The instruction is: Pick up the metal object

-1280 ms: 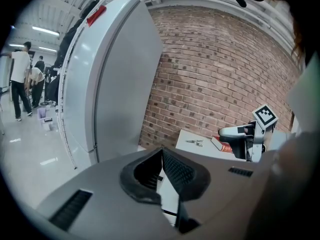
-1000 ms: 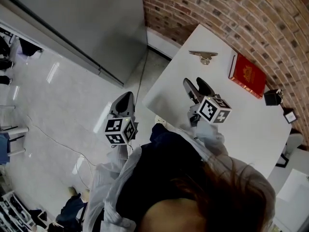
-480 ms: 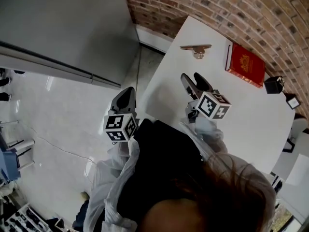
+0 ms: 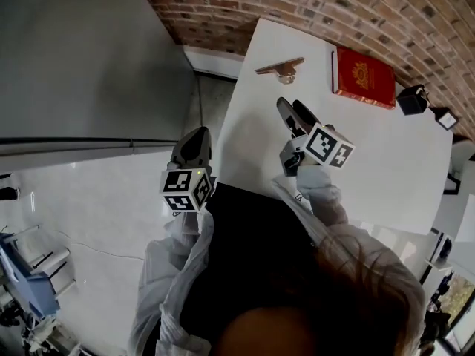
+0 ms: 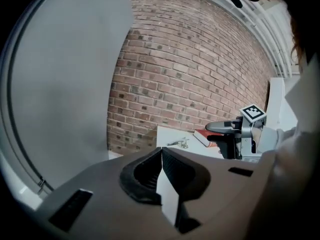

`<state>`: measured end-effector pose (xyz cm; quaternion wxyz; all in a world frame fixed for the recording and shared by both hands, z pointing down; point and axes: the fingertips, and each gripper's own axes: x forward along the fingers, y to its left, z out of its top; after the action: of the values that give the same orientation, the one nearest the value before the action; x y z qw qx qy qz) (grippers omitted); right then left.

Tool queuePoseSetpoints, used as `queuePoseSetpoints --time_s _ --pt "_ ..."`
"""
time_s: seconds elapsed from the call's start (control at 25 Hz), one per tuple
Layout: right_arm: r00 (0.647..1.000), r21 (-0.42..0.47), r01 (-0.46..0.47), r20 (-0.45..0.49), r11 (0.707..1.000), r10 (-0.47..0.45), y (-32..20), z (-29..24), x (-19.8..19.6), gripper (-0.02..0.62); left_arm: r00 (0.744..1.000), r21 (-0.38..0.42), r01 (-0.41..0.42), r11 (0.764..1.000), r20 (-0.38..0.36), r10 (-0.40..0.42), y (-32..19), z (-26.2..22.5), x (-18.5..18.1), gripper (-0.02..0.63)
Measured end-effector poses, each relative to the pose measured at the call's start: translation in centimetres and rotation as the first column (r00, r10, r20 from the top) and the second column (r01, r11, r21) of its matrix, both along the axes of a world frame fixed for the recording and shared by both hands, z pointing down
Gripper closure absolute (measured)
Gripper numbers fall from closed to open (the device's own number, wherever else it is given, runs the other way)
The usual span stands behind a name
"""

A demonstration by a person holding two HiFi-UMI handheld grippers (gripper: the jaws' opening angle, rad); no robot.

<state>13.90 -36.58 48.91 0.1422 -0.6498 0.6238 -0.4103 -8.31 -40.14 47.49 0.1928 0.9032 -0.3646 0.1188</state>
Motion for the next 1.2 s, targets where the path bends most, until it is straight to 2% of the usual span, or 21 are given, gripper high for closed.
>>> queuePoseSetpoints --time_s 0.12,0.36,0.64,0.88,1.2 --pt "0.996 0.001 -0.064 0.067 0.998 0.064 -0.9 0.3 1.0 0.307 0.999 -0.006 -0.041 0.999 0.0 0.041 -1.3 0.4 1.1 0.589" --pt "0.975 -0.009 -0.171 0.141 0.985 0.17 -2.6 1.2 3.2 0.316 0.993 -0.024 -0.12 0.993 -0.002 0.12 -3.5 1.6 3.2 0.589" --pt "0.941 -0.048 -0.245 0.231 0.968 0.249 -5.0 4.2 5.2 0.336 0.986 -0.045 -0.166 0.985 -0.006 0.166 -6.1 3.1 5.3 0.589" --pt "0.855 -0.078 -0.324 0.402 0.943 0.327 -6.5 6.8 6.6 0.365 0.983 -0.069 -0.183 0.981 0.007 0.183 -8.1 5.0 6.7 0.589" --pt "0.802 -0.145 -0.383 0.437 0.912 0.406 -8.0 10.3 8.3 0.392 0.983 -0.091 -0.183 0.979 0.001 0.184 -9.2 6.2 7.4 0.589"
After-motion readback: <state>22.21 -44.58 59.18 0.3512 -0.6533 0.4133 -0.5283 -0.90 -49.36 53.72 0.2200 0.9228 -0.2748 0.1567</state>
